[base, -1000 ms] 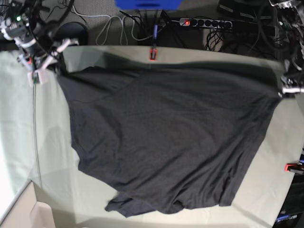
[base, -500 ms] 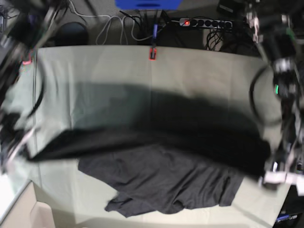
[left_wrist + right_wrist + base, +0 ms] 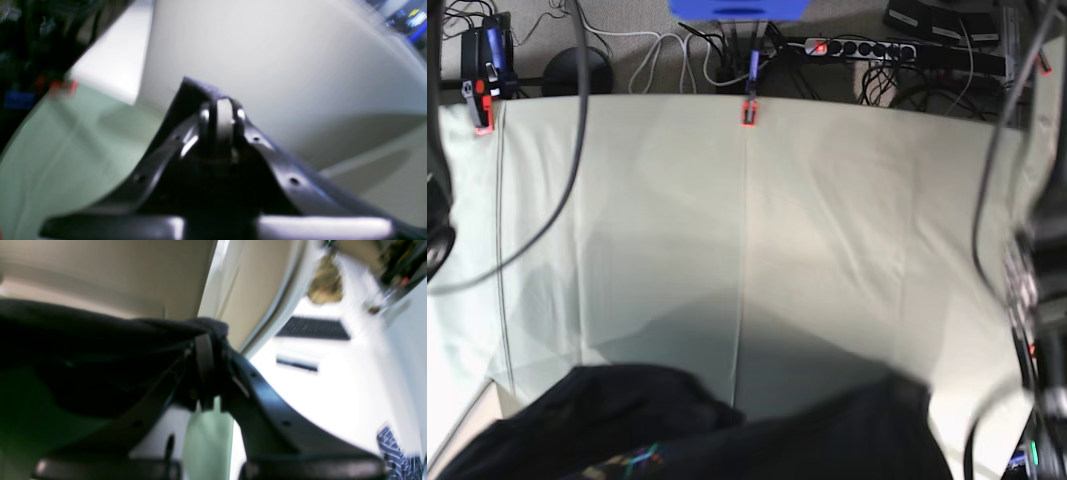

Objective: Layout the t-shirt on the table in an organized manner, then fold the t-shirt properly
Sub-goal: 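Lift the shirt with both grippers and swing it up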

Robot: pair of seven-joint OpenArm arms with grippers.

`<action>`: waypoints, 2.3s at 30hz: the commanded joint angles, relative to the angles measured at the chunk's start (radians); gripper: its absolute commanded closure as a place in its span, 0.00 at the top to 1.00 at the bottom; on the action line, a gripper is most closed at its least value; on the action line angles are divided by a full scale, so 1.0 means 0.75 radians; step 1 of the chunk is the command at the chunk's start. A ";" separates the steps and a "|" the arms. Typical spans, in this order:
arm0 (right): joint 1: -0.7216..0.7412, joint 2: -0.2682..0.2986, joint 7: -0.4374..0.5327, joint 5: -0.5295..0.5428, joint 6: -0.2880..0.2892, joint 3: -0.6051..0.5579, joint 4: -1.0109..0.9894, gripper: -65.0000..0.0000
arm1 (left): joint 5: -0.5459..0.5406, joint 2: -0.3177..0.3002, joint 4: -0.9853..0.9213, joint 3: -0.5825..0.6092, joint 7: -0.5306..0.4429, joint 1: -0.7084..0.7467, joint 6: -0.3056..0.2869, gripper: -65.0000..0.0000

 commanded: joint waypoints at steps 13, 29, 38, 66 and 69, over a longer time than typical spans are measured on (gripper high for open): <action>-0.357 -0.071 -0.019 0.012 -0.005 0.012 0.427 0.00 | -0.017 -0.147 0.415 -0.011 -0.017 0.340 0.010 0.00; -1.499 -0.501 0.304 0.010 -0.005 0.012 0.698 0.00 | -0.015 -0.163 0.631 -0.390 0.069 1.384 0.000 0.00; -1.756 -0.505 0.331 0.012 -0.005 0.127 0.802 0.00 | -0.017 -0.163 0.648 -0.619 0.083 1.547 -0.002 0.00; -2.028 -0.505 0.333 0.004 -0.005 0.339 0.788 0.00 | -0.005 -0.069 0.717 -0.856 0.257 1.813 -0.002 0.00; -2.026 -0.505 0.333 0.004 -0.005 0.339 0.747 0.00 | -0.005 -0.033 0.717 -0.860 0.257 1.824 -0.002 0.00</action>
